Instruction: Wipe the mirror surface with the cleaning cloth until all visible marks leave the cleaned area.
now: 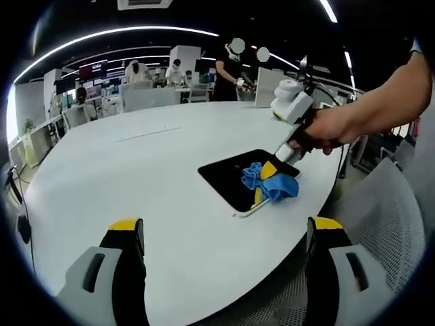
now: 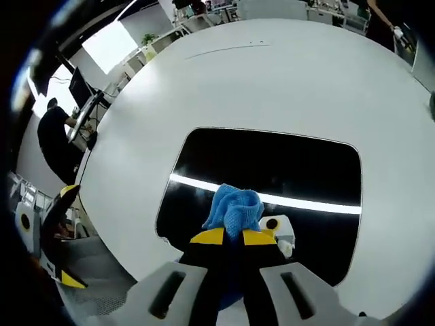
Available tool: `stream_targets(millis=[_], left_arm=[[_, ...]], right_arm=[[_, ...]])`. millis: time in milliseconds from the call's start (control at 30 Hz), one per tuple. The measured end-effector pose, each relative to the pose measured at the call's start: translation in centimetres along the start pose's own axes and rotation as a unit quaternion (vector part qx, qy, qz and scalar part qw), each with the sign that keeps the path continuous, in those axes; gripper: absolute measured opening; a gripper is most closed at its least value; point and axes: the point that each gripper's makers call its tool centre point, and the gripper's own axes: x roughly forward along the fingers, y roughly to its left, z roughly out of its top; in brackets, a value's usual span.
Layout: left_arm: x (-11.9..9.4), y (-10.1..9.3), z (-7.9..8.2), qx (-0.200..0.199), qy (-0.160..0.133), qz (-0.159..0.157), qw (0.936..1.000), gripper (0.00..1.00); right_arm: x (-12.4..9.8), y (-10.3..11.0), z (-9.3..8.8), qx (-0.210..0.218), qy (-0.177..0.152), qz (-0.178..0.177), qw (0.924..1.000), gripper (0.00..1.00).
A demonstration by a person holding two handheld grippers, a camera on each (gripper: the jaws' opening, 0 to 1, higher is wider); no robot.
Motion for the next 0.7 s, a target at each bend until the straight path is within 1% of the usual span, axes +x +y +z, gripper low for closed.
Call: stream_targets(millis=[167, 267, 500, 700], left_arm=[[0.0, 0.2, -0.2, -0.001, 0.003, 0.003, 1.0, 0.99], [0.1, 0.4, -0.5, -0.006, 0.01, 0.005, 0.9999, 0.99], [0.1, 0.3, -0.5, -0.005, 0.015, 0.006, 0.9999, 0.99], [0.1, 0.3, -0.6, -0.009, 0.017, 0.004, 0.9998, 0.99]], right_arm=[[0.3, -0.1, 0.8, -0.003, -0.001, 0.0, 1.0, 0.01], [0.6, -0.2, 1.4, -0.011, -0.004, -0.001, 0.9999, 0.01], [1.1, -0.4, 2.8, -0.025, -0.003, -0.004, 0.9997, 0.01], [1.6, -0.5, 3.8, -0.028, -0.003, -0.006, 0.9996, 0.02]])
